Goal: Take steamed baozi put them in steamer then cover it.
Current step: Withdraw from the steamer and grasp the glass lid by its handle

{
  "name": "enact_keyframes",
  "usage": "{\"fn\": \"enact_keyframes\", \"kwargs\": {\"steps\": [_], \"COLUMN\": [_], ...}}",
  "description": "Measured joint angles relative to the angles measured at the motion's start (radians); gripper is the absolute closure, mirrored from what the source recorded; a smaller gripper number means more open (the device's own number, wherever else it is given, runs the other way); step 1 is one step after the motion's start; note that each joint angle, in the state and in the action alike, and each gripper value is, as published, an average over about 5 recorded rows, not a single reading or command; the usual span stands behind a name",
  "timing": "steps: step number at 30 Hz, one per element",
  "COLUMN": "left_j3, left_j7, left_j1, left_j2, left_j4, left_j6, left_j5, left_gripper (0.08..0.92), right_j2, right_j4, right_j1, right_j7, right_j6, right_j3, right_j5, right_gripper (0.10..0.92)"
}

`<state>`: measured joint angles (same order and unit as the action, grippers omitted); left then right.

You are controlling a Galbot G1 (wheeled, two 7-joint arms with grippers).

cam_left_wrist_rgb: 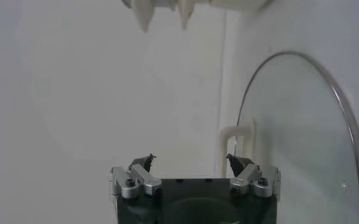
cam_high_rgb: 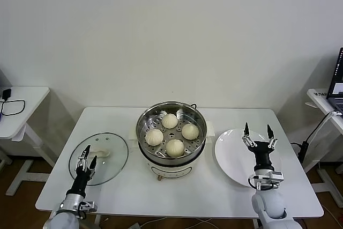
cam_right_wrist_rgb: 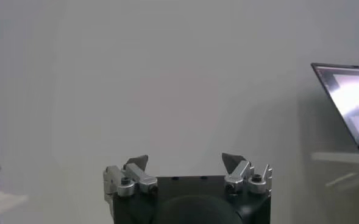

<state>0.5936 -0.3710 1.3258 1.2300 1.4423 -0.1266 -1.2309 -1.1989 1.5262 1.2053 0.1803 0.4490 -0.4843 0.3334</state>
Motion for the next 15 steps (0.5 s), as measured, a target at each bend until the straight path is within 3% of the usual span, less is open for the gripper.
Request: {"fn": "enact_keyframes", "kwargs": {"steps": [15], "left_j3": [-0.014], "left_j7": [-0.006], "left_j1": [-0.075], "left_j2": [-0.003], "left_j4": [-0.088], "left_j6": [0.003], "left_j5": [-0.029], "left_gripper": [0.177], "right_j2": [-0.019], "right_j4": [-0.007], "right_j1": [0.019], "right_j7": [-0.005], "right_j6": [0.006], "right_j3": [-0.016], "right_j5": [-0.015], "right_gripper": [0.203]}}
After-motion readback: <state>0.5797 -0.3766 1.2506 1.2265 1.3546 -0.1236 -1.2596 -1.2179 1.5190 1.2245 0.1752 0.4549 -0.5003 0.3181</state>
